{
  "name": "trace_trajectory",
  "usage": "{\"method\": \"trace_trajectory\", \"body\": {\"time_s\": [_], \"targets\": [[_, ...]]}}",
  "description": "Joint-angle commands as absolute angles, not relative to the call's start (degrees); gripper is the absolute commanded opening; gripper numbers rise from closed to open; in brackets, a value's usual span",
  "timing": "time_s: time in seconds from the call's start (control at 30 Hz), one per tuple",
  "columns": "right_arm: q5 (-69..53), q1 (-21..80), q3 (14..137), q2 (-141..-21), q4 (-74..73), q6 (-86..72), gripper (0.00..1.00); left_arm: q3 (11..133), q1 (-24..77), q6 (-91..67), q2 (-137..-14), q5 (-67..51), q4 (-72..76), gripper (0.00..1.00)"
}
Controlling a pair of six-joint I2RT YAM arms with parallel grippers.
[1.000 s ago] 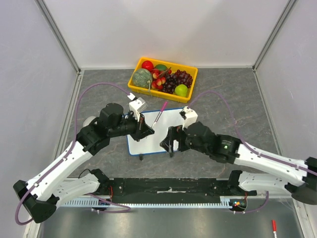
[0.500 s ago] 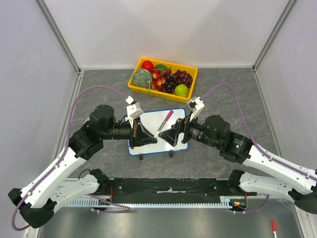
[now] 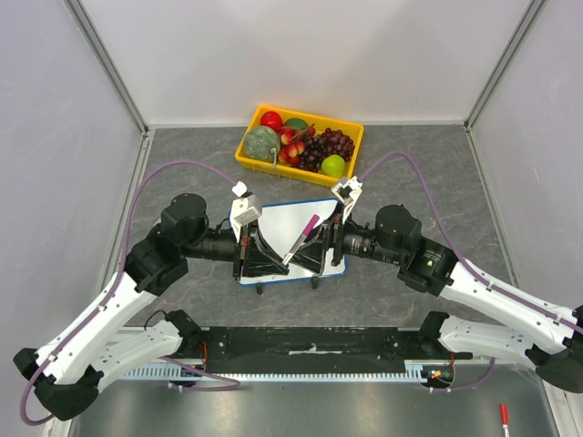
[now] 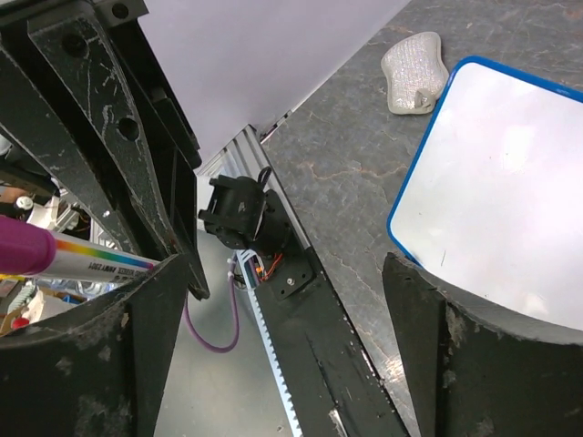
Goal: Write a sentence on the whiteboard
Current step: Pass from the left arm to the right
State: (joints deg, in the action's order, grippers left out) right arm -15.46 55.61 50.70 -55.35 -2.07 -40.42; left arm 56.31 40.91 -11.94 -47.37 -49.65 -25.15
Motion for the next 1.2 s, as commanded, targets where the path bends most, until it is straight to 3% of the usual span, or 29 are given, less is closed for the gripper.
{"method": "trace_trajectory", "body": {"time_s": [0.0,0.37,0.7,0.77,0.93,1.17], "targets": [[-23.10,54.41,53.09,-53.88,0.35,-38.24,0.96,57.75,40.69,-11.78,-46.50,-47.20,-24.70,0.02],[-32.53,53.17,55.28,-52.91,2.72,-36.56,0.97,57.04,40.69,-11.95,-47.02,-48.42,-23.91,0.02],[-33.66,53.00,56.77,-57.83,7.91,-40.25,0.75,56.51,40.69,-11.95,-47.99,-50.45,-23.38,0.02],[-34.97,53.00,57.04,-58.97,8.09,-40.25,0.64,56.43,40.69,-11.87,-47.90,-50.54,-23.38,0.02],[-36.21,52.91,55.90,-58.45,8.00,-40.17,0.49,56.34,40.69,-11.69,-47.64,-50.45,-23.38,0.02],[-37.00,50.10,53.79,-55.11,7.91,-41.57,0.48,55.46,40.69,-11.51,-47.81,-51.33,-23.47,0.02]]}}
